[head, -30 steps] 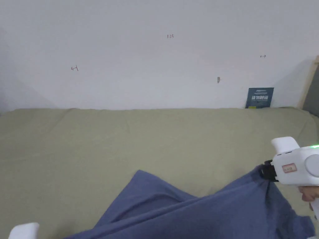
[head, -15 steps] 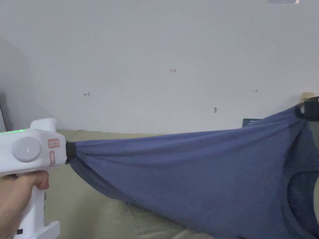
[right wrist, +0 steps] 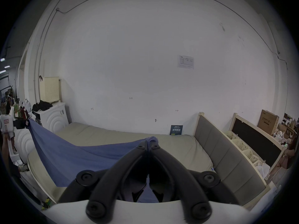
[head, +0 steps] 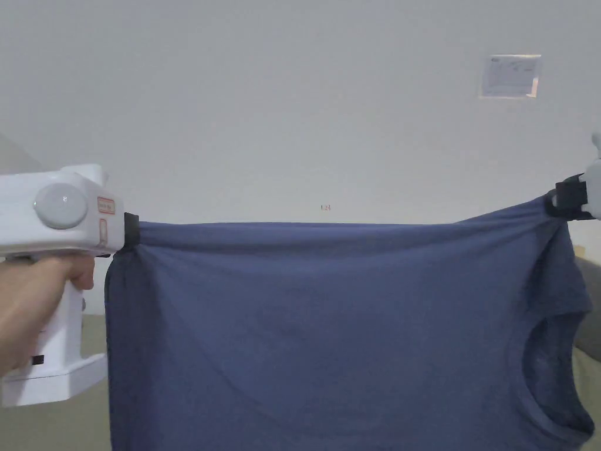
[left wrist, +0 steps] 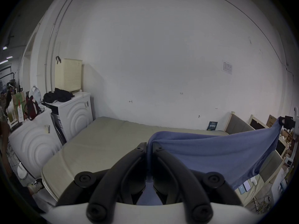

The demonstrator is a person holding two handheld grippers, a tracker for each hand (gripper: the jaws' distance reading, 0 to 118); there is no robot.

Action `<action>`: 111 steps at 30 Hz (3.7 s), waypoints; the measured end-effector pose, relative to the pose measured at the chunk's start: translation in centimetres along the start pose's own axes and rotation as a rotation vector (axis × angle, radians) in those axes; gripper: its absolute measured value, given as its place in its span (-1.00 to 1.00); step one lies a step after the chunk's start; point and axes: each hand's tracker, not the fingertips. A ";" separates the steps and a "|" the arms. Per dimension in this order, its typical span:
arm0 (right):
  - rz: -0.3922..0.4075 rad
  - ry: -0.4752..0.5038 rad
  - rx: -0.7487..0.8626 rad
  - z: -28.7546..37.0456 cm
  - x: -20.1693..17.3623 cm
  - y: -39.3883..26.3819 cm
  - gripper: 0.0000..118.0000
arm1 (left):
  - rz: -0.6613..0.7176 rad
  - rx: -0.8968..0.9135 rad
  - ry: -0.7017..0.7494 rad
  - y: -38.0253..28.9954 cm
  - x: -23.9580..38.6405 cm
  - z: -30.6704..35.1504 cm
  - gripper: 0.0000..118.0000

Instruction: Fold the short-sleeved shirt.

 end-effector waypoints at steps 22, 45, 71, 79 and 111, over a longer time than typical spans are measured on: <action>0.021 -0.012 -0.059 -16.2 -1.9 6.3 -0.97 | -0.009 -0.053 0.133 4.9 3.5 -13.8 -0.93; 0.106 -0.123 -0.103 -38.5 -3.2 8.1 -0.97 | -0.038 -0.035 0.234 4.9 11.6 -35.1 -0.93; -0.196 0.136 -0.651 -16.0 -3.0 -38.7 -0.97 | -0.170 -0.509 0.114 -36.0 -0.2 -24.4 -0.93; -0.281 0.125 -0.669 -6.1 -1.9 -44.4 -0.97 | -0.125 -0.556 0.083 -39.7 -2.6 -13.4 -0.93; -0.085 0.126 -0.679 2.0 -1.7 -48.1 -0.22 | 0.004 -0.675 -0.011 -44.2 -6.9 0.5 0.59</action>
